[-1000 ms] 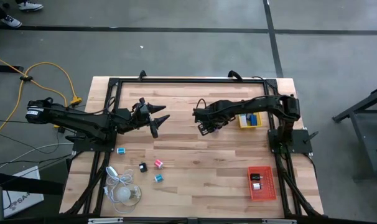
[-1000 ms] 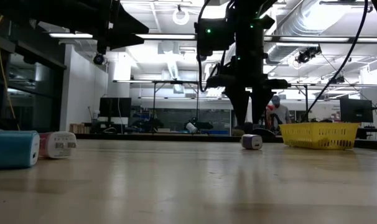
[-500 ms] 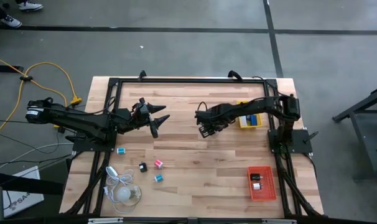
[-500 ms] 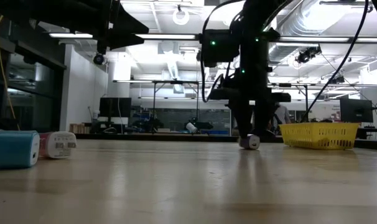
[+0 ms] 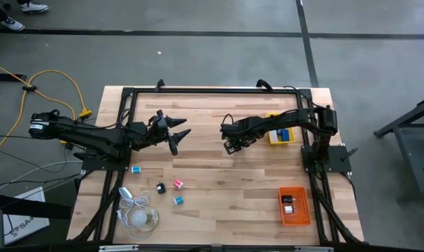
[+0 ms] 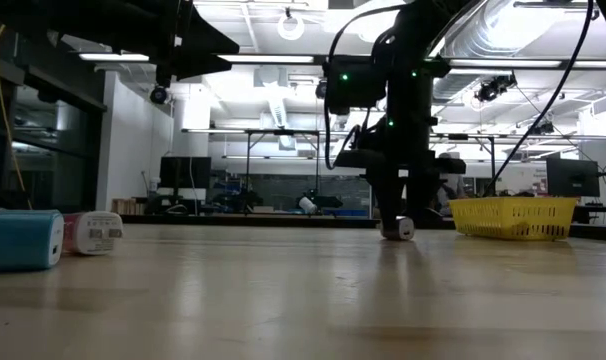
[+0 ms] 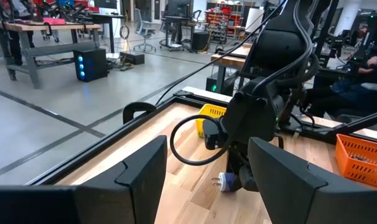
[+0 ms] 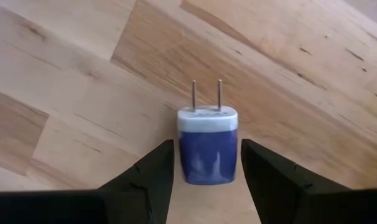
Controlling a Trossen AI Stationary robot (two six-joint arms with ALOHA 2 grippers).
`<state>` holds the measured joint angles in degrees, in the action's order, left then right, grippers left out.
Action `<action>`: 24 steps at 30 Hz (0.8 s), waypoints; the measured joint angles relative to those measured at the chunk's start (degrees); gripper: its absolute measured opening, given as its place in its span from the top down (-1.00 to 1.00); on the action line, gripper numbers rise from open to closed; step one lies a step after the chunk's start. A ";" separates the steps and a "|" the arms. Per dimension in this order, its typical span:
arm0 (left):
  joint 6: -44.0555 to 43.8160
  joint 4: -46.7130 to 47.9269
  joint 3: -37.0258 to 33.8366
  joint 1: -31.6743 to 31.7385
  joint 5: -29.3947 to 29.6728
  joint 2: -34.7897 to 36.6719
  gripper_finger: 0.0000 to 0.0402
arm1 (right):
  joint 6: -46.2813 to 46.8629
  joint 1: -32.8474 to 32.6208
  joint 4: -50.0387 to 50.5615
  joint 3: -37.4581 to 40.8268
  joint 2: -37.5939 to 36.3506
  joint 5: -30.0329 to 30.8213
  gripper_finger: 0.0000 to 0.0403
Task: Pick & Place Office items
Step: Put the purple charger adapter into the orange bin
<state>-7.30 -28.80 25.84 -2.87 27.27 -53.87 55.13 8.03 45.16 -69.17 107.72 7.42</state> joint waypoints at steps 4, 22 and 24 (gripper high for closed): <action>-0.01 0.00 0.00 0.02 0.00 0.00 -0.09 | -0.98 0.01 -0.12 0.00 -0.02 0.10 0.14; 0.00 -0.02 0.00 0.02 0.00 -0.02 -0.09 | -2.69 0.28 -1.66 -0.11 1.95 -0.29 0.32; 0.00 -0.02 0.00 0.00 0.00 -0.02 -0.09 | -2.71 0.28 -1.90 -0.11 1.95 -0.18 0.35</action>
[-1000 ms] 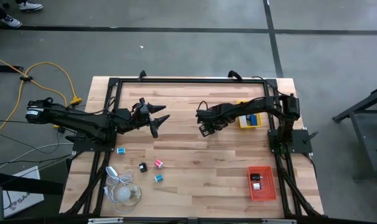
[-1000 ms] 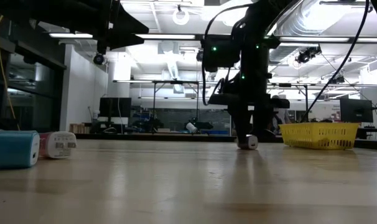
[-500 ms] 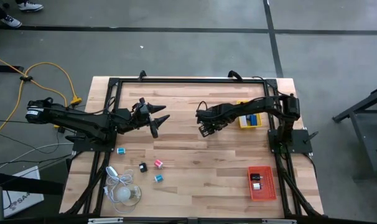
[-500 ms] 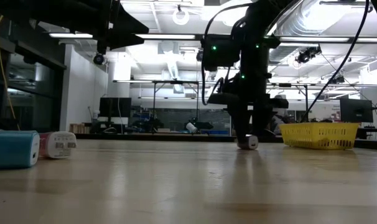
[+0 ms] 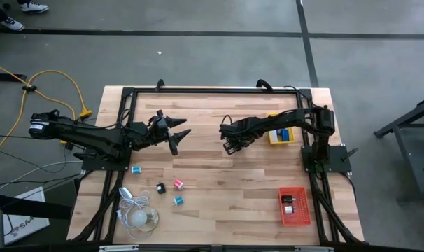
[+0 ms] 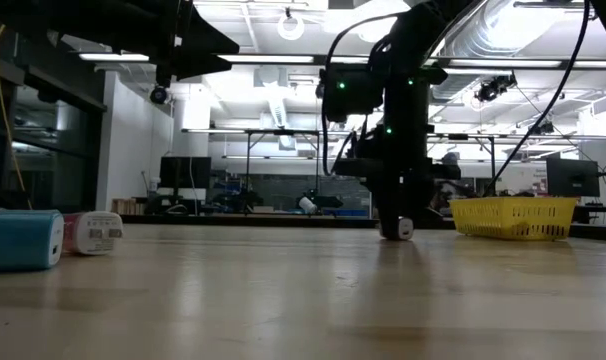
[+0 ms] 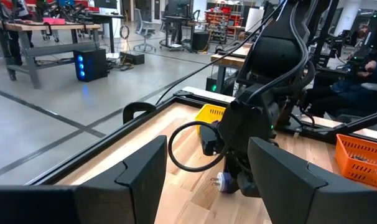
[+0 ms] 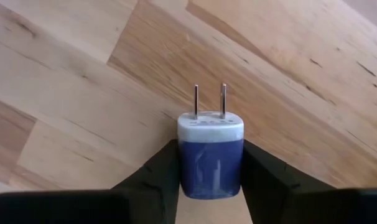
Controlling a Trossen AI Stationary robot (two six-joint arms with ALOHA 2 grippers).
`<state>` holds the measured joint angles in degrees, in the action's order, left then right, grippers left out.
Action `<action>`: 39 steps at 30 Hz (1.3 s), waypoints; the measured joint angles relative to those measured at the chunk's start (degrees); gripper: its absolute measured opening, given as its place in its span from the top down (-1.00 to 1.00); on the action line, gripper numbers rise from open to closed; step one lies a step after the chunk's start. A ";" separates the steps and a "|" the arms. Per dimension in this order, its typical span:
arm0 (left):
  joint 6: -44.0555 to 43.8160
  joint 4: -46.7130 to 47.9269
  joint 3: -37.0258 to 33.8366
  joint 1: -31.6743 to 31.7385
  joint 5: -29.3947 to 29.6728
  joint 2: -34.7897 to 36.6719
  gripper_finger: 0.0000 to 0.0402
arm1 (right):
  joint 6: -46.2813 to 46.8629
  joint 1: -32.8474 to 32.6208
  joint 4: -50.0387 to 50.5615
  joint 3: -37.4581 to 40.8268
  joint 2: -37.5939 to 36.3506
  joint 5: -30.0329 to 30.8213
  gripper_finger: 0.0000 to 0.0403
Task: Pick & Place Office items
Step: Put the purple charger adapter into the orange bin
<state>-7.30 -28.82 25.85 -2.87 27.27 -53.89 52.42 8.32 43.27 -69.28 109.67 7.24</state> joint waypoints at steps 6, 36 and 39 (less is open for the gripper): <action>0.01 0.00 -0.01 0.00 0.00 0.00 -0.09 | -0.17 0.00 -0.29 0.00 0.05 0.11 0.35; 0.00 0.01 0.00 0.00 0.00 0.00 -0.09 | -12.17 -0.84 1.37 0.09 -11.82 1.27 0.39; 0.01 -0.12 -0.01 0.00 0.00 0.00 -0.09 | -15.22 -2.30 3.52 0.09 -16.26 1.62 0.39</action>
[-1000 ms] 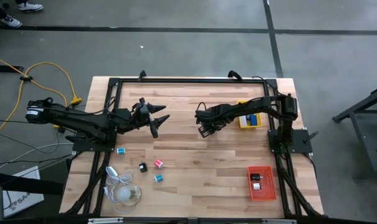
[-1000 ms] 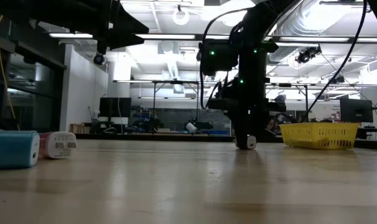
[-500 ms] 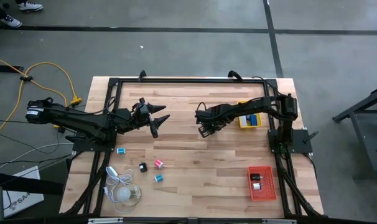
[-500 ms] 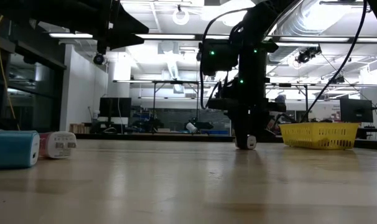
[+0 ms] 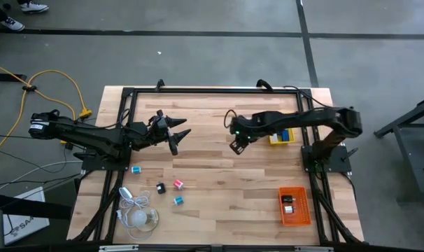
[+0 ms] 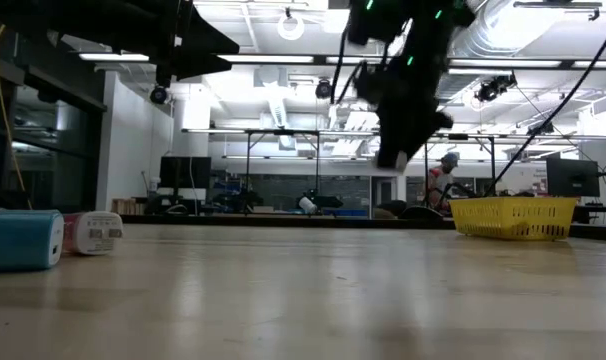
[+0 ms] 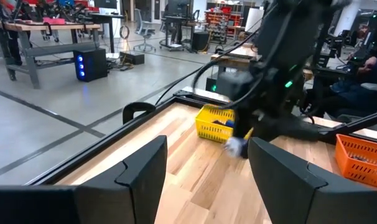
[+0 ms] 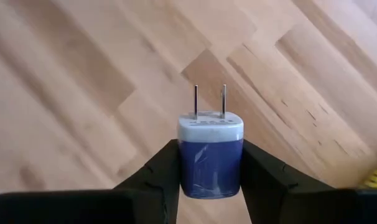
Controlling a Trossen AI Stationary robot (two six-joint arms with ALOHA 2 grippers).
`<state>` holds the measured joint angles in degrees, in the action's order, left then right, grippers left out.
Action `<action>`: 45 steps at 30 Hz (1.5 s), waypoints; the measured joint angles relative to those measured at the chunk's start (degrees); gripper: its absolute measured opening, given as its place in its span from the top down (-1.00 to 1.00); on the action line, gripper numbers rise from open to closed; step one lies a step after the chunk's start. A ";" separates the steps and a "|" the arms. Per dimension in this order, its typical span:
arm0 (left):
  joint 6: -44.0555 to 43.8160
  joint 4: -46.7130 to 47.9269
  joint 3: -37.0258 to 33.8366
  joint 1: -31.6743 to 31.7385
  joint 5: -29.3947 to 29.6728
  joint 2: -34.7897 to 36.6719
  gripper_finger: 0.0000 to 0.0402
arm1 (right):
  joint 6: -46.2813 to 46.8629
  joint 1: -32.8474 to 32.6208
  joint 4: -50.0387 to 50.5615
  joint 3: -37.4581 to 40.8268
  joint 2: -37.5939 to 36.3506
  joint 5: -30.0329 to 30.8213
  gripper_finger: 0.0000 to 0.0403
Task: Pick & Place Office items
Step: Put the purple charger adapter into the orange bin
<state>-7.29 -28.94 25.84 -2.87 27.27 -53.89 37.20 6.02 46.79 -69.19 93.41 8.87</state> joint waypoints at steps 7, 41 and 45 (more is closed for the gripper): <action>-0.02 -0.33 0.01 0.00 0.00 0.00 -0.09 | -1.01 -6.84 7.79 -0.02 -7.81 3.52 0.39; -0.02 -0.70 0.00 0.01 0.00 0.00 -0.09 | 60.79 -60.66 26.73 -0.02 -4.48 4.81 0.38; -0.02 -0.71 0.01 0.00 0.00 0.00 -0.09 | 69.31 -64.72 26.73 -0.02 -2.63 1.94 0.38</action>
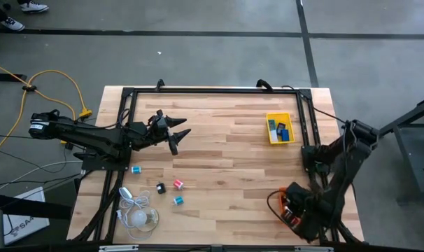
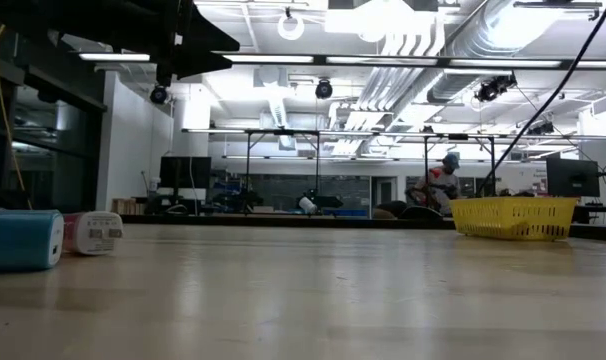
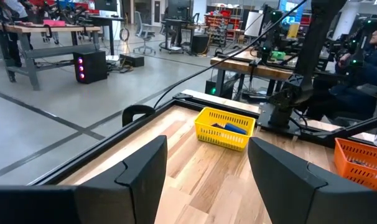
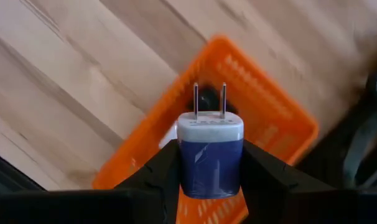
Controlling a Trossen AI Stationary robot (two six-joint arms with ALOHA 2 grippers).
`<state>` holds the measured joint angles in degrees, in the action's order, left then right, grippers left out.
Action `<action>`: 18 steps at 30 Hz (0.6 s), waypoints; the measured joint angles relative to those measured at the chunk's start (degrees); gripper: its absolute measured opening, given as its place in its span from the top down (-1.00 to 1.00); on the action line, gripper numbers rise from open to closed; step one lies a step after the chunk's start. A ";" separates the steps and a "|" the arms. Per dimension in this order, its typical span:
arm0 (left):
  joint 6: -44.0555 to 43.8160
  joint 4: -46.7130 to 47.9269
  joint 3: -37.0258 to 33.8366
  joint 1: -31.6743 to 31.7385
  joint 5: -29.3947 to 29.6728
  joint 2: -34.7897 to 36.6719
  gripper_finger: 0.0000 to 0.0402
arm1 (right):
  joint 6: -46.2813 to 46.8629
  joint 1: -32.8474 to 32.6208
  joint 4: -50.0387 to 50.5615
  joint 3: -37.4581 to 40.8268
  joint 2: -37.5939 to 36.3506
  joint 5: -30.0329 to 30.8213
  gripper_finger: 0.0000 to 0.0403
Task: Pick & Place Office items
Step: Put the purple charger adapter into the orange bin
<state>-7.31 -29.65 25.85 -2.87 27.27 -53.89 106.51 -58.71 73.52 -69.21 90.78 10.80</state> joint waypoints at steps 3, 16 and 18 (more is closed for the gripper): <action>0.00 0.00 0.00 0.02 0.00 0.00 -0.09 | 5.37 -2.28 -0.87 0.00 1.54 -1.56 0.38; 0.01 0.00 -0.01 0.00 0.00 0.00 -0.09 | 18.35 -5.59 -7.62 0.00 7.64 -8.03 0.38; 0.02 0.00 0.00 0.02 0.00 0.00 -0.09 | 19.30 -5.59 -8.04 0.00 8.51 -9.05 0.37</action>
<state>-7.29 -29.65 25.84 -2.85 27.27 -53.89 125.81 -64.29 65.48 -69.21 99.29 1.75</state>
